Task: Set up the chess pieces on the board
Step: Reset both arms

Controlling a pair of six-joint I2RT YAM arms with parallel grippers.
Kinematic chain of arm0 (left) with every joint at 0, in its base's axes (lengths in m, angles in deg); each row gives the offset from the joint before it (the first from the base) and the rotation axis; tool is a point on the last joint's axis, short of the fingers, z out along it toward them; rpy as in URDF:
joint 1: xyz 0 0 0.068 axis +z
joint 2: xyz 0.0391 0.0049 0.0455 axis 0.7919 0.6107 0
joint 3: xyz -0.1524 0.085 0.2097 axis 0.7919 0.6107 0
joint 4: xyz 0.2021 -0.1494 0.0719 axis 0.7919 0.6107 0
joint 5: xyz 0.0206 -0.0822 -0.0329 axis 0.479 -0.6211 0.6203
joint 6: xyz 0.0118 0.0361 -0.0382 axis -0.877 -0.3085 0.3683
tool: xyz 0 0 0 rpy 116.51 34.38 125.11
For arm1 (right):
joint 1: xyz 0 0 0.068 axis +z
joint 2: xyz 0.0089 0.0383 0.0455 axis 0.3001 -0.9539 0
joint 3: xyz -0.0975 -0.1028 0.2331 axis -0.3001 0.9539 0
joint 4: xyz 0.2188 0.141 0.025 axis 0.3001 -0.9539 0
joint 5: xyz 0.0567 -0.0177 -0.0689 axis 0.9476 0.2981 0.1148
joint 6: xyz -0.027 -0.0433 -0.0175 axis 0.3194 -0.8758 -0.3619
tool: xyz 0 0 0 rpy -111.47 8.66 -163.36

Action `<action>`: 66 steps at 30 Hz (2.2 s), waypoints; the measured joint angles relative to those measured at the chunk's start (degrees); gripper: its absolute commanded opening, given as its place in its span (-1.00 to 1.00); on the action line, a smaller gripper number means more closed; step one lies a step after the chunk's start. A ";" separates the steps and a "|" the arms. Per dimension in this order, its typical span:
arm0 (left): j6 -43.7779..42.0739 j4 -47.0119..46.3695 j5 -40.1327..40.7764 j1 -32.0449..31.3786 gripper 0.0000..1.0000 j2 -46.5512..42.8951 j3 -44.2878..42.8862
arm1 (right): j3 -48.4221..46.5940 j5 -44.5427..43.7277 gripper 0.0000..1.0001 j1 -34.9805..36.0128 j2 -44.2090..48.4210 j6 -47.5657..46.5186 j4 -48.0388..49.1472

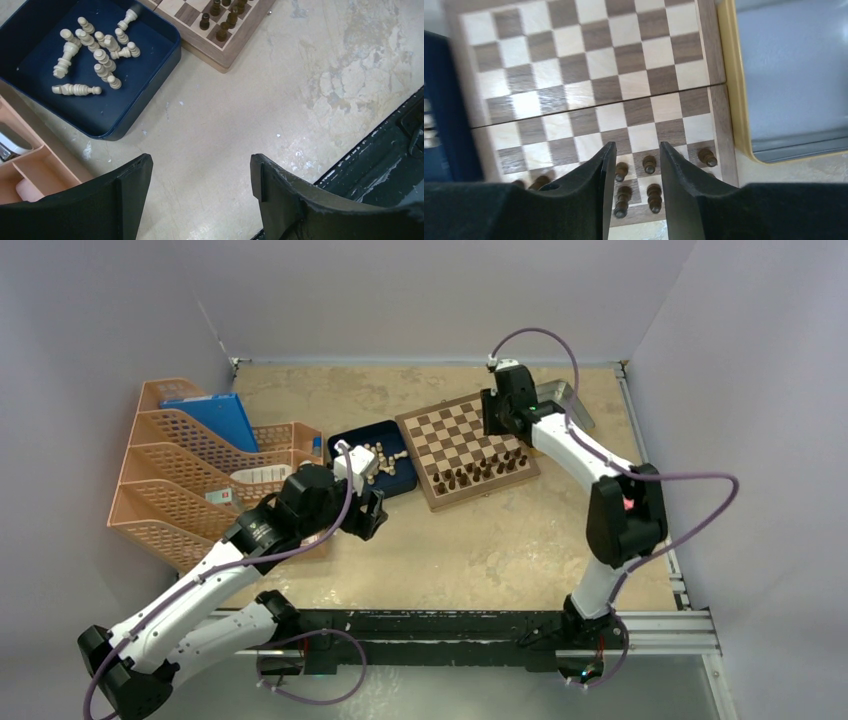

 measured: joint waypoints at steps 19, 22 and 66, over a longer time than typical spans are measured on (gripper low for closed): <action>15.43 -3.28 1.88 0.00 0.53 -0.66 -5.07 | 17.99 8.70 0.93 3.30 29.29 5.05 11.58; 18.58 -4.07 1.27 0.00 0.53 -1.40 -5.07 | 19.37 10.75 0.98 3.67 35.06 6.58 13.03; 16.15 -4.28 4.07 0.00 0.53 -3.98 -4.70 | 35.67 16.63 0.97 3.67 53.88 14.97 19.26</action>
